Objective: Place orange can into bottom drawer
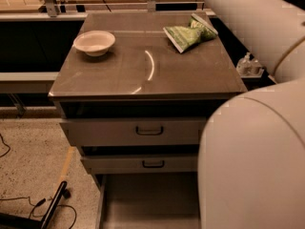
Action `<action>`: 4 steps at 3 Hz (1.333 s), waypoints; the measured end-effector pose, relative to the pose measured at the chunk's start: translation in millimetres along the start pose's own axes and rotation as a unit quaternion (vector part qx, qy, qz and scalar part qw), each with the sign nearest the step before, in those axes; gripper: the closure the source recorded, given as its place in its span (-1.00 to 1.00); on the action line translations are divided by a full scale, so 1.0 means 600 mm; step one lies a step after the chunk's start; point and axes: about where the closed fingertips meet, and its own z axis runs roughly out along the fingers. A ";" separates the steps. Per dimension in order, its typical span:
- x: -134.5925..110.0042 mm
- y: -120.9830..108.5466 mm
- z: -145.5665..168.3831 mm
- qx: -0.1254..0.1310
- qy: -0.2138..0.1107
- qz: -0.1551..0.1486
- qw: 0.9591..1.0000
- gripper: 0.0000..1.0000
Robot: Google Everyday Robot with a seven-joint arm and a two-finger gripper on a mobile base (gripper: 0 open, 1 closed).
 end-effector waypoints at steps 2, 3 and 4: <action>-0.006 0.004 -0.211 0.008 -0.047 0.008 0.999 1.00; 0.040 0.012 -0.265 0.003 -0.041 -0.001 0.999 1.00; 0.095 0.032 -0.308 -0.010 -0.028 -0.011 1.000 1.00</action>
Offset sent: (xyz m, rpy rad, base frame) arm -0.1872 -0.0922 0.0015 0.1041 -0.1188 0.0144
